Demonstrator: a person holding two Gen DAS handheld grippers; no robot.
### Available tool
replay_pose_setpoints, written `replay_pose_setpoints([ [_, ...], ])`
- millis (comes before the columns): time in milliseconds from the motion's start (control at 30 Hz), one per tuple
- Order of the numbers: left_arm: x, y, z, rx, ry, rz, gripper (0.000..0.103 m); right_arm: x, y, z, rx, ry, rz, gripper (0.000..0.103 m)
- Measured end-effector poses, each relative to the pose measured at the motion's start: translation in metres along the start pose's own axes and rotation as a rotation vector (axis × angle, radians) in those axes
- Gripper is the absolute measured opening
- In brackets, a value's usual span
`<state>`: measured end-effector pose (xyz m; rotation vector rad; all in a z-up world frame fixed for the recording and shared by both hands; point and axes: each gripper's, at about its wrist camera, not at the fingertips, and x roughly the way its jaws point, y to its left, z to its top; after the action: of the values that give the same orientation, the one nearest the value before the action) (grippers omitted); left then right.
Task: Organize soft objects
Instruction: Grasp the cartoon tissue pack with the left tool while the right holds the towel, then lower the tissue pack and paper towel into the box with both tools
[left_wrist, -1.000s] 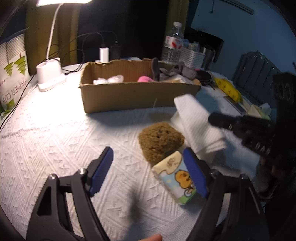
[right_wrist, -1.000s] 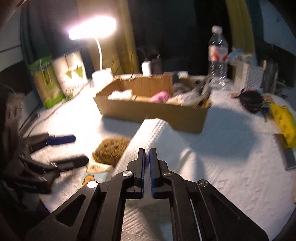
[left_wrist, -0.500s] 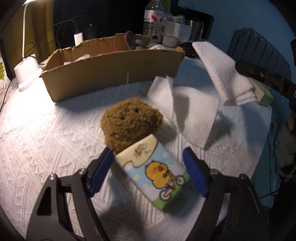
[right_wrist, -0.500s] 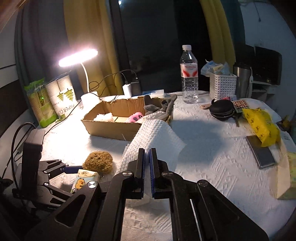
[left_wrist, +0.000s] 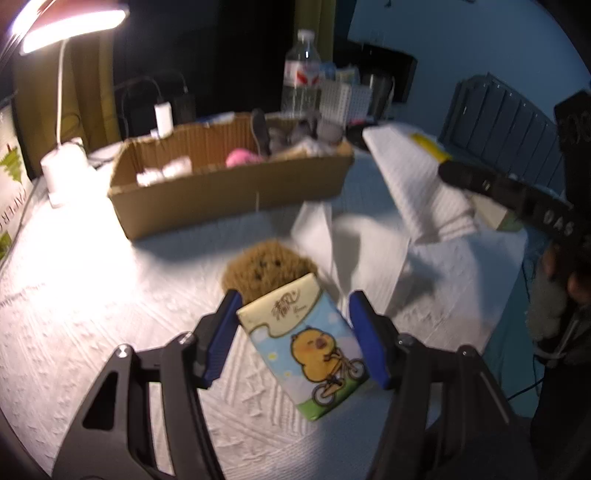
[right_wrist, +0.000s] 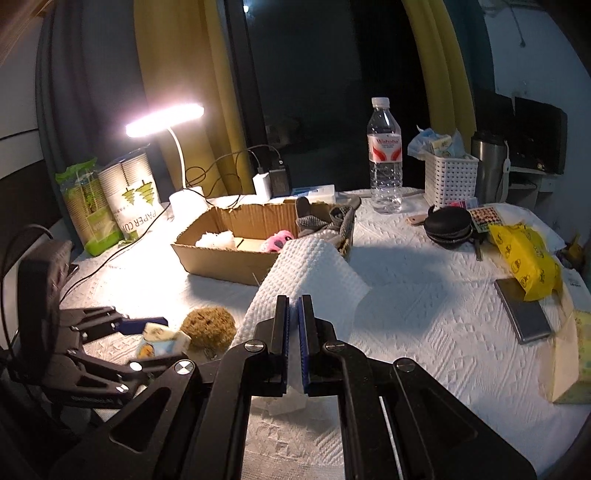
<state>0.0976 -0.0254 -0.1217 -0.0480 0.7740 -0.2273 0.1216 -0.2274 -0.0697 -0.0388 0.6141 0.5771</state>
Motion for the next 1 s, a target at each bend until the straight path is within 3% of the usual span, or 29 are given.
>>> replay_pose_setpoints([
  [600, -0.062, 0.068, 0.056, -0.069, -0.265, 0.138, 0.061, 0.014, 0.015, 0.040, -0.048, -0.022, 0.035, 0.006],
  [1000, -0.052, 0.087, 0.081, -0.082, -0.300, 0.124, 0.062, 0.041, 0.028, 0.073, -0.097, -0.030, 0.064, 0.006],
])
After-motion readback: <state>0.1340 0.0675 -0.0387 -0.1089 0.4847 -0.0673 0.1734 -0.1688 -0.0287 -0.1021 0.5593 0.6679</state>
